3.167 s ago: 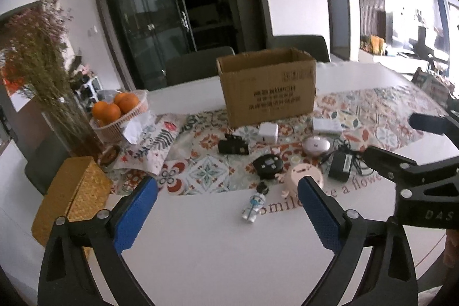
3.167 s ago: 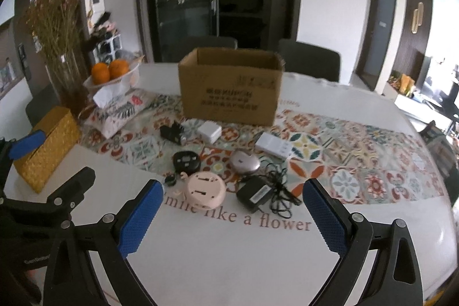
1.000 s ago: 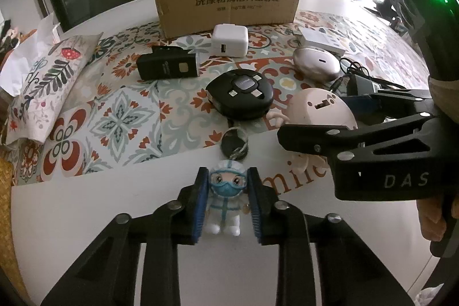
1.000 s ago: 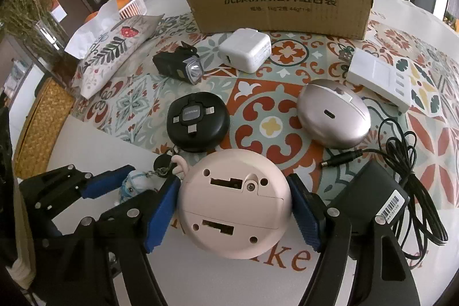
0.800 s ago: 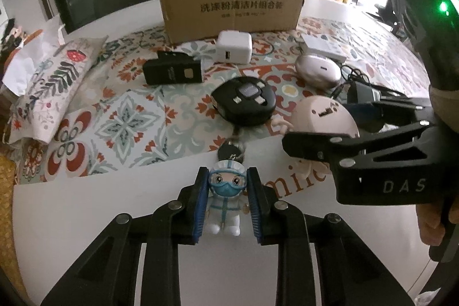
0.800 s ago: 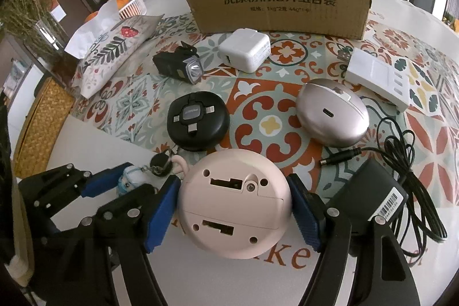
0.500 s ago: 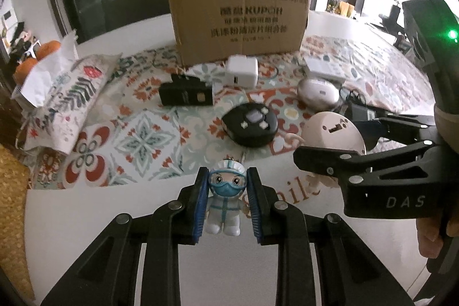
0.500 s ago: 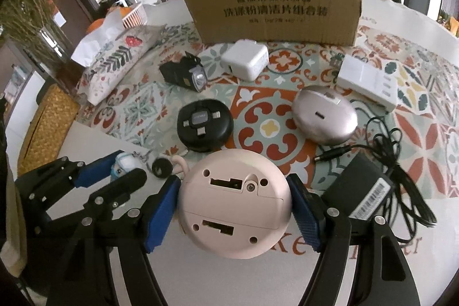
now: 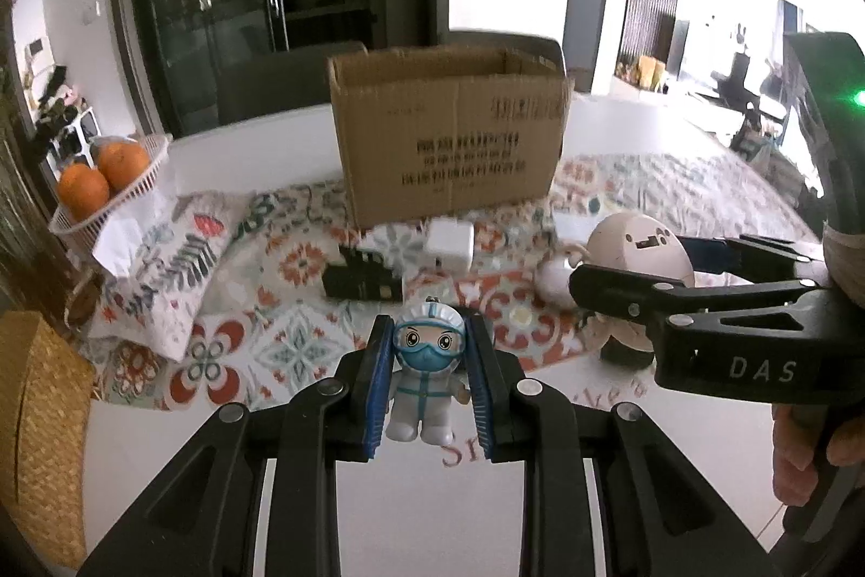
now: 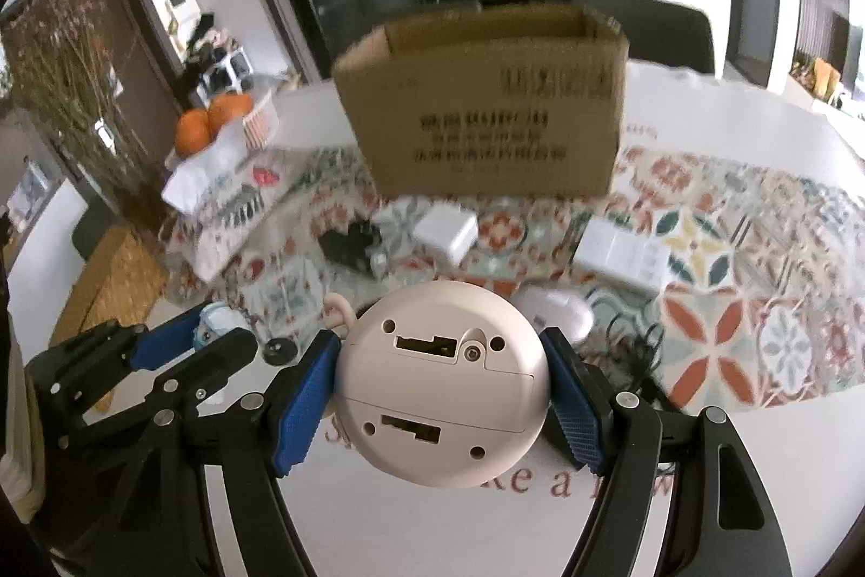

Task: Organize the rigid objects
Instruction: 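Carry the figurine and pink device over the cardboard box with both grippers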

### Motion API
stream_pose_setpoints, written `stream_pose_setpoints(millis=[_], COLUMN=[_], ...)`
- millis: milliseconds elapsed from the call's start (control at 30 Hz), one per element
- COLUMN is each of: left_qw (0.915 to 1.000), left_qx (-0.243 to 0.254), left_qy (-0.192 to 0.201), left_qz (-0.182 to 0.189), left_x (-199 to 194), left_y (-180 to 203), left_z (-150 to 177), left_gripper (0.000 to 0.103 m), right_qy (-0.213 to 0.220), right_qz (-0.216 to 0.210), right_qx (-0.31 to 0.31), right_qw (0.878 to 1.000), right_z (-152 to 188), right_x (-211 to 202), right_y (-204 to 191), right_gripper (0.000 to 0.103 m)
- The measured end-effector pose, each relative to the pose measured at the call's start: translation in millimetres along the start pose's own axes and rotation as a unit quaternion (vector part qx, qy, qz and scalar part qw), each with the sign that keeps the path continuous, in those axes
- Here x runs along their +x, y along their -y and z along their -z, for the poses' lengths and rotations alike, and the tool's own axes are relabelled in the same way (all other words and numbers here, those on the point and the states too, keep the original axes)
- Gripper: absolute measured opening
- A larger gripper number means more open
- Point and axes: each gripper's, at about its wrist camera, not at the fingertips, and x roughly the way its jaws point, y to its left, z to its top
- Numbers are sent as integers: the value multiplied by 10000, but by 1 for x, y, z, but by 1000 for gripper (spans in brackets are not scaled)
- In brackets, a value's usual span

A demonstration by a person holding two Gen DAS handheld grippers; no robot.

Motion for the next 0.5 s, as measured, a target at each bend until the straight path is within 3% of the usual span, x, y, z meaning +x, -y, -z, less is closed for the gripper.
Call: stream_pose_setpoints(millis=[500], left_qw=[9968], left_qx=[-51], left_qy=[801], left_qz=[-18], left_x=[-37], left_y=[2], left_z=[-65], left_gripper=[27], right_qy=[902], right_qz=[304], right_qx=[-62], right_qw=[9954], right_z=[-48], right_x=[-52], right_y=[-2], right_gripper=[75])
